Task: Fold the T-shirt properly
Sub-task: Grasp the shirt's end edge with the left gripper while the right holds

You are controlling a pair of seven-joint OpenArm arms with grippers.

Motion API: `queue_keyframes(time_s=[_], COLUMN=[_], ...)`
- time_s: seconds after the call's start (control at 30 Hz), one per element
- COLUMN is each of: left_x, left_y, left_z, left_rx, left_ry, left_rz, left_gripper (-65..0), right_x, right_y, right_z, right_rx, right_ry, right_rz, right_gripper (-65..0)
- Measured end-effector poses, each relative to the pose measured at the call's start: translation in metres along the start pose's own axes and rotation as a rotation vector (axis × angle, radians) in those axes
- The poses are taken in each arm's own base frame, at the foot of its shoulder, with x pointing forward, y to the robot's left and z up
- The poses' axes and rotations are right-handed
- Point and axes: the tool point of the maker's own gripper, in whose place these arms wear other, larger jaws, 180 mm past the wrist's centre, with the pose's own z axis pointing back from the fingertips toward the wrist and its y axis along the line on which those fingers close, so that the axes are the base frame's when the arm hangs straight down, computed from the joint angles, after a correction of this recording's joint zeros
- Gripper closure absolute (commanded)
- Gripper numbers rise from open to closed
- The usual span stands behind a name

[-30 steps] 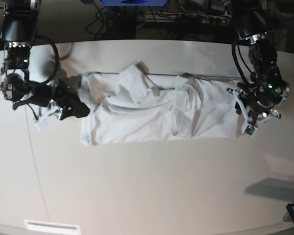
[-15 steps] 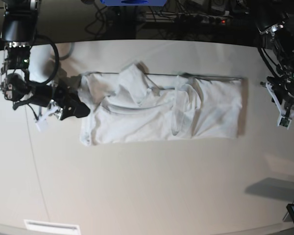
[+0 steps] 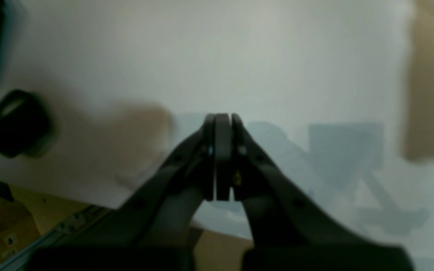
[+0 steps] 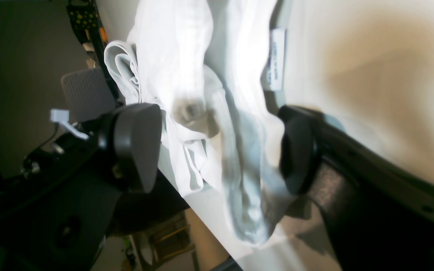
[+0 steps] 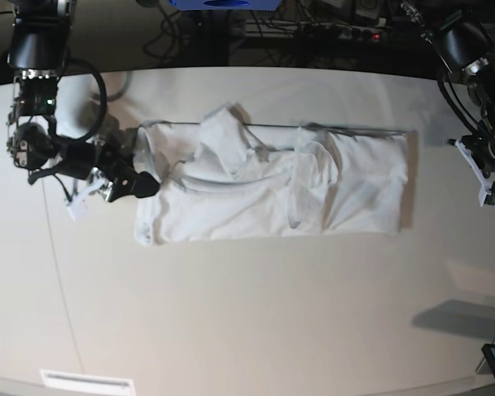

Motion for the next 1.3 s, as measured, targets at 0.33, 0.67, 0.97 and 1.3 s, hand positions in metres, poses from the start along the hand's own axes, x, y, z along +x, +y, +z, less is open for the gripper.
queue_keyframes(time_s=[0.33, 0.67, 0.97, 1.3], left_x=[0.048, 0.026, 0.027, 0.028], left_y=[-0.072, -0.084, -0.091, -0.098], left_z=[-0.014, -0.032, -0.035, -0.036], left_rx=[-0.139, -0.193, -0.202, -0.206], left_ry=[-0.064, 0.012, 0.017, 0.019], left_rz=[-0.109, -0.082, -0.067, -0.061], left_gripper=[0.0, 0.0, 0.0, 0.0], right_x=[-0.001, -0.001, -0.001, 0.000], right_y=[0.000, 0.000, 0.000, 0.001], right_z=[0.000, 0.000, 0.000, -0.001], right_rx=[0.001, 0.000, 0.000, 0.002], right_ry=[0.003, 0.003, 0.003, 0.003], right_rz=[-0.001, 0.000, 0.000, 0.001], right_gripper=[-45.6, -45.6, -45.6, -46.1])
